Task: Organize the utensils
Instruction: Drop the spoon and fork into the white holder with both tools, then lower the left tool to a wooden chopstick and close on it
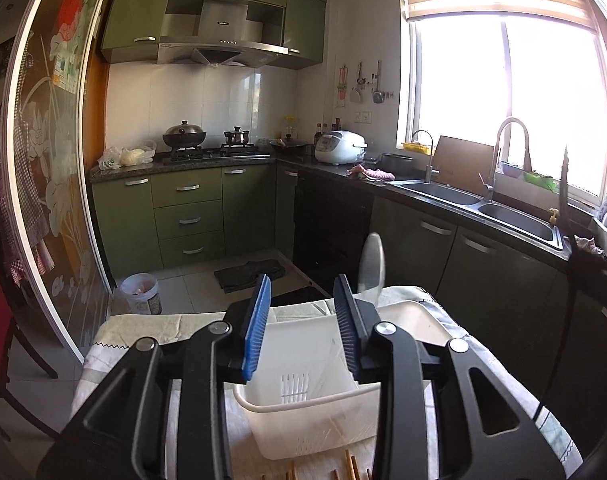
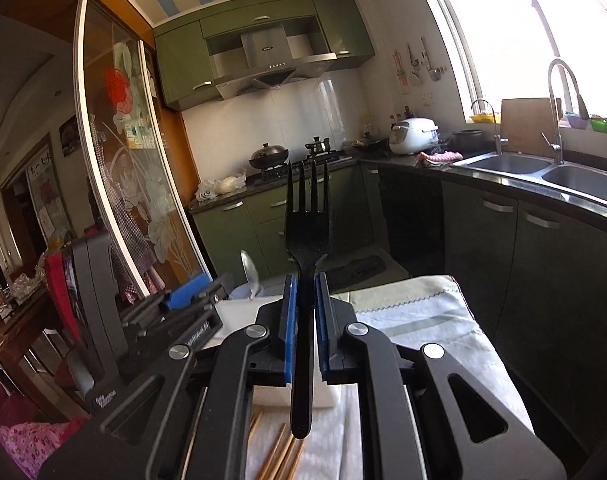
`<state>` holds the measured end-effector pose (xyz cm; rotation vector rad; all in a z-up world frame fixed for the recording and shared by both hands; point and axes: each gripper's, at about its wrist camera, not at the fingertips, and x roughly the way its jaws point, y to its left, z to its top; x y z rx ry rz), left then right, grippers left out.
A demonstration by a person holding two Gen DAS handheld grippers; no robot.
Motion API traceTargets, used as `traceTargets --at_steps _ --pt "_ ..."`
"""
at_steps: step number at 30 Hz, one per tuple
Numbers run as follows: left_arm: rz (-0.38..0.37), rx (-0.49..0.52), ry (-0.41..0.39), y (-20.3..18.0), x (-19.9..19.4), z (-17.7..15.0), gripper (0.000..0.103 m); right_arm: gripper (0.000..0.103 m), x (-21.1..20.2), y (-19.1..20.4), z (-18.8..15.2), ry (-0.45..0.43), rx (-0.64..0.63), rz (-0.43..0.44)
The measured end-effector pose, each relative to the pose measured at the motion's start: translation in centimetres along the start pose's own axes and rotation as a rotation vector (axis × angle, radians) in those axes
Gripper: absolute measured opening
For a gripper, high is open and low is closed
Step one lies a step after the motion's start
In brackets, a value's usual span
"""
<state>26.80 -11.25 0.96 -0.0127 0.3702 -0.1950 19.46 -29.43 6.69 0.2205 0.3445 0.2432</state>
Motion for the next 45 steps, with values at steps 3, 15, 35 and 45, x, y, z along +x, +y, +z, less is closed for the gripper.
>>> traceTargets --at_steps 3,15,35,45 --pt "-0.01 -0.039 -0.008 1.1 -1.3 0.3 0.032 0.01 2.3 0.9 1.9 -0.036 -0.015 -0.001" --pt "-0.013 -0.14 0.029 6.0 -8.5 -0.6 0.04 0.01 11.6 2.0 1.8 -0.071 -0.093 -0.067" --pt "-0.016 -0.141 0.35 6.3 -9.9 -5.0 0.046 0.04 4.7 1.5 -4.7 -0.059 -0.094 -0.023" --pt "0.044 -0.164 0.807 7.4 -4.4 -12.9 0.029 0.05 -1.8 -1.9 -10.7 0.226 -0.07 -0.059"
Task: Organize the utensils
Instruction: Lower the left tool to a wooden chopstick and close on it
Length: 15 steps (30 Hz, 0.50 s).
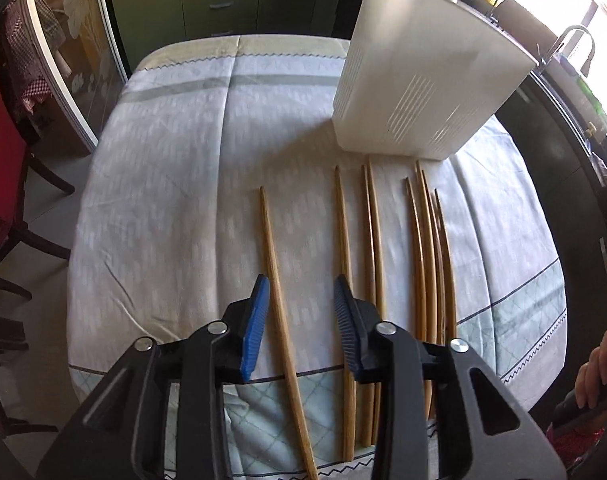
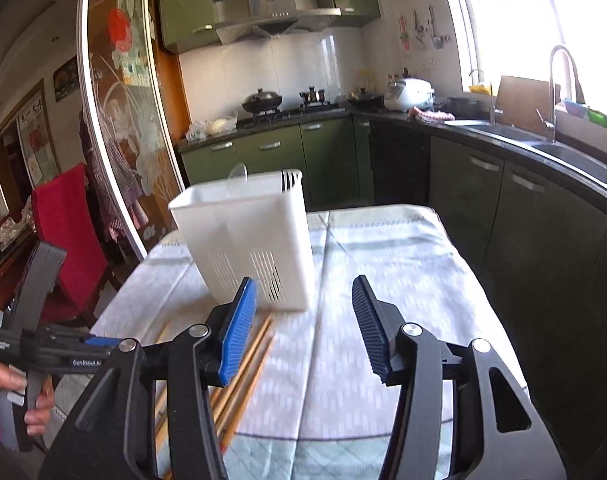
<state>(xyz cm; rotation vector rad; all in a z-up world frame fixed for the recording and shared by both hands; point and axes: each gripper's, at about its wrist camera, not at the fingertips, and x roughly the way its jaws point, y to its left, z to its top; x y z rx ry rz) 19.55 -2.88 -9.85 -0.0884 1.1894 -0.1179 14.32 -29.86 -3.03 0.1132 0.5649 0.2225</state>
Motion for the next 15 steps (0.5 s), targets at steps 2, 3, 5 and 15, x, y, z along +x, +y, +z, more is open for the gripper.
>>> traceTargets --at_steps 2,3,5,15 --pt "0.005 -0.014 0.027 0.2 0.8 0.2 0.029 0.05 0.1 -0.8 -1.0 0.064 0.017 0.013" --pt "0.013 -0.018 0.033 0.3 1.1 0.3 0.029 0.05 0.1 -1.1 -1.4 0.084 0.02 0.011" --pt "0.035 -0.026 0.037 0.3 1.4 0.6 0.029 0.05 -0.2 -1.3 -2.1 0.097 0.015 -0.001" --pt "0.092 -0.036 0.08 0.3 3.2 1.3 0.013 0.05 -1.3 -1.4 -1.9 0.113 0.008 0.003"
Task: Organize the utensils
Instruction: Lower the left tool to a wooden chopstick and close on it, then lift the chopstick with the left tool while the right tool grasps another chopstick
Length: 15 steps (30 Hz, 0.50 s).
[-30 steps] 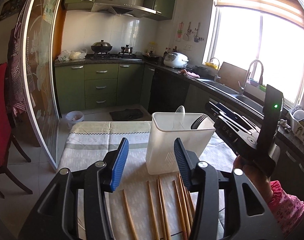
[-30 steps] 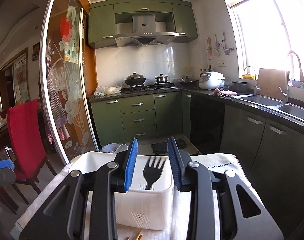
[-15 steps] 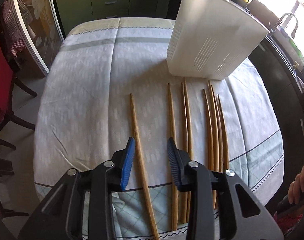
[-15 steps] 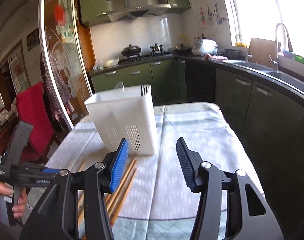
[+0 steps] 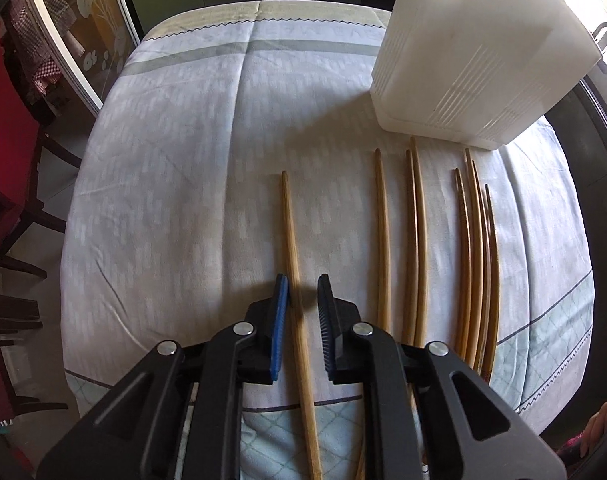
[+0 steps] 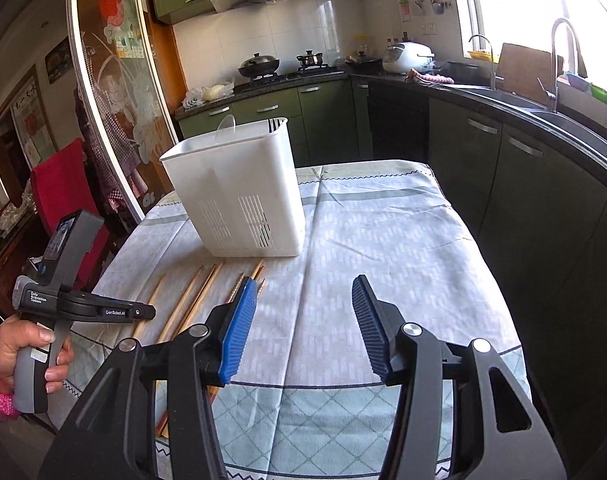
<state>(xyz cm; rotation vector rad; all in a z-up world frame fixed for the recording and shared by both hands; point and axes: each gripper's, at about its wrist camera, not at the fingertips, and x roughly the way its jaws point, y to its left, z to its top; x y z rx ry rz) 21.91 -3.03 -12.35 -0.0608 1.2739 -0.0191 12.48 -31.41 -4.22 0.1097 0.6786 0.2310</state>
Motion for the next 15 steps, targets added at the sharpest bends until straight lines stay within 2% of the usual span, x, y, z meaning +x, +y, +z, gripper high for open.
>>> traceTargets --at_steps 3,5,8,15 --pt "0.004 -0.001 -0.006 0.0 0.0 -0.1 0.01 0.051 0.2 0.4 0.2 0.017 -0.003 0.011" --pt "-0.004 -0.005 -0.01 0.1 0.0 -0.1 0.007 0.058 0.4 0.8 0.4 0.034 -0.011 0.017" --pt "-0.021 -0.012 -0.033 0.4 -0.4 -0.4 0.007 0.059 1.0 1.3 0.5 0.07 -0.015 0.04" --pt "-0.031 0.018 -0.233 0.3 -5.4 -1.4 0.007 0.059 5.2 2.8 0.7 0.248 -0.013 0.053"
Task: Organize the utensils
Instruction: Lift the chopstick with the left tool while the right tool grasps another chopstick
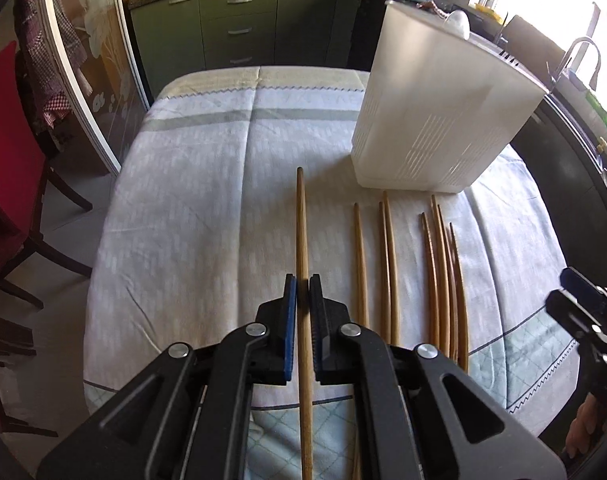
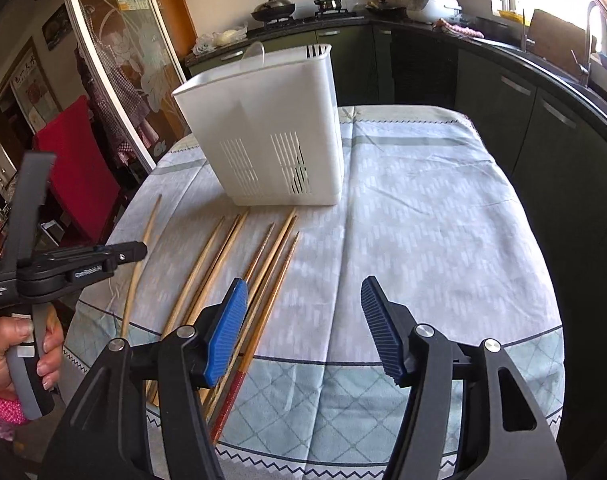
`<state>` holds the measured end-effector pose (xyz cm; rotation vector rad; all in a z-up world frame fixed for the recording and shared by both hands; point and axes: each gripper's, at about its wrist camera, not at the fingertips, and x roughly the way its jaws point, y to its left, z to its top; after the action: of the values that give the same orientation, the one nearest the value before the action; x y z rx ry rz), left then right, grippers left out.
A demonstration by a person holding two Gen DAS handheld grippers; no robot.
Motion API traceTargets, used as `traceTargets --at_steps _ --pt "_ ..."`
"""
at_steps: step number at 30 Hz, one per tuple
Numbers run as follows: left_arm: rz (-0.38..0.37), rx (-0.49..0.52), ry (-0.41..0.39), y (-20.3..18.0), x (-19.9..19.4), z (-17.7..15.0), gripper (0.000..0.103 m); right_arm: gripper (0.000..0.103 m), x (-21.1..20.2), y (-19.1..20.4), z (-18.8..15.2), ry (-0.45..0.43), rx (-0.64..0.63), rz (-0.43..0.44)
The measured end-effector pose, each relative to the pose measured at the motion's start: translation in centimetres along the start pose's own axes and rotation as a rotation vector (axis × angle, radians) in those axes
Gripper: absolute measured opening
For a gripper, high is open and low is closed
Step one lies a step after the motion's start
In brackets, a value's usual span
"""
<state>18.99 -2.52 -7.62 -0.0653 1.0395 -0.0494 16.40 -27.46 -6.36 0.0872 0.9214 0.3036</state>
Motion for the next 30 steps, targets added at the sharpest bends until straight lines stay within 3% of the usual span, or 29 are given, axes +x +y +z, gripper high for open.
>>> traceTargets --at_steps 3,5,8,11,17,30 --pt "-0.002 0.016 -0.088 -0.2 -2.5 -0.1 0.007 0.047 2.7 0.2 0.6 0.092 0.02 0.011" --pt "-0.002 0.027 -0.142 -0.1 -4.0 -0.3 0.007 0.03 4.5 0.3 0.8 0.154 0.035 0.021" --pt "-0.003 0.043 -0.2 -0.2 -5.7 -0.8 0.007 0.017 6.9 0.3 1.1 0.225 0.064 0.028" --pt "0.0 0.064 -0.235 -0.3 -6.7 -1.1 0.007 0.015 8.5 0.5 1.3 0.273 0.077 0.025" --pt "-0.012 0.067 -0.247 -0.3 -6.9 -1.4 0.007 0.015 9.3 1.4 1.6 0.284 0.069 0.008" --pt "-0.025 0.082 -0.265 -0.1 -7.4 -1.8 0.007 0.011 11.5 5.3 2.2 0.313 -0.017 -0.111"
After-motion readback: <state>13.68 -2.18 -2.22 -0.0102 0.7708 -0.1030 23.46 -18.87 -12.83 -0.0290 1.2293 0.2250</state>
